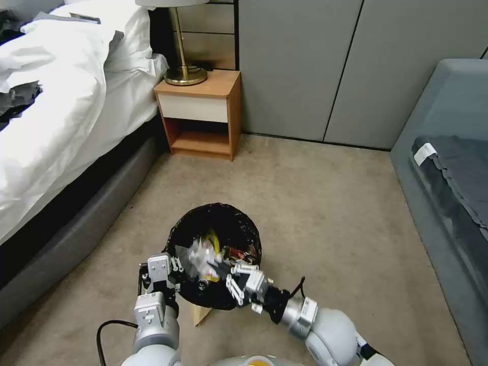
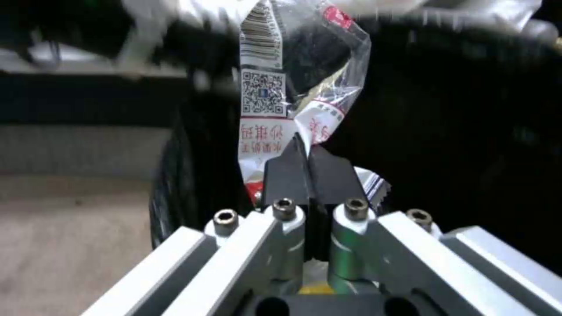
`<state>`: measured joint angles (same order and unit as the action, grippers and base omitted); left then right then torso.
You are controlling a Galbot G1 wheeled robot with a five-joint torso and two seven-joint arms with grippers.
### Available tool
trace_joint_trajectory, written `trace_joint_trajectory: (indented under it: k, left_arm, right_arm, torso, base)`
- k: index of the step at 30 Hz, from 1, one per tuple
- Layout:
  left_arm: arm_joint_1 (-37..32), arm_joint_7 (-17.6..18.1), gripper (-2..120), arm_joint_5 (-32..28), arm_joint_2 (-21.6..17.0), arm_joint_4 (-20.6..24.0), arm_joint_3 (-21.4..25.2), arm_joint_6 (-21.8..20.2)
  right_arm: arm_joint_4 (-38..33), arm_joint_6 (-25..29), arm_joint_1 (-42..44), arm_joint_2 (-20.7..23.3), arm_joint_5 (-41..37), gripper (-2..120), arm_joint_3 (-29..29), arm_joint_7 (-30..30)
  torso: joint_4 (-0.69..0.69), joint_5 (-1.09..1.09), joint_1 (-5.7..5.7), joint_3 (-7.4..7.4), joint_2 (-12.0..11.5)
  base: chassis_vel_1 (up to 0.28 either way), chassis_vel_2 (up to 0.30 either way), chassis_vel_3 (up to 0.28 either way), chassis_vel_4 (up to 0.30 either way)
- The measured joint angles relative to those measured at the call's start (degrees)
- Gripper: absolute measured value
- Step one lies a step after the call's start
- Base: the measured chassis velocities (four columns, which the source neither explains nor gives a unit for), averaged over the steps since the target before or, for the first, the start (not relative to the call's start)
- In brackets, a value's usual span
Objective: Pick up the trash bin, then pick up the garbage from the floor and place it into the trash bin.
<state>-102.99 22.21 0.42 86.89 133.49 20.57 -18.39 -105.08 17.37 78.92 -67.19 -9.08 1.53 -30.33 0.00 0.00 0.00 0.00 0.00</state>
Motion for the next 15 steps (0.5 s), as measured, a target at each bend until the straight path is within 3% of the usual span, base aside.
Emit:
trace_joint_trajectory:
  k: [7,15]
  left_arm:
    - [0.02,0.0,3,-0.04,-0.02,0.21,-0.02,-0.05]
    - [-0.5,0.01,3,-0.04,-0.02,0.36,-0.03,-0.01]
  right_arm:
    - [3.89,0.44,-1.0,-0.93,0.1,0,0.78,0.21]
    - [4.01,0.27,-2.73,-1.45,-0.8,32,0.84,0.76]
  torso:
    - [0.0,0.0,0.0,0.0,0.0]
    - [0.01,0.0,0.0,0.0,0.0]
  base:
    - [0.0,0.0,0.0,0.0]
    - [0.0,0.0,0.0,0.0]
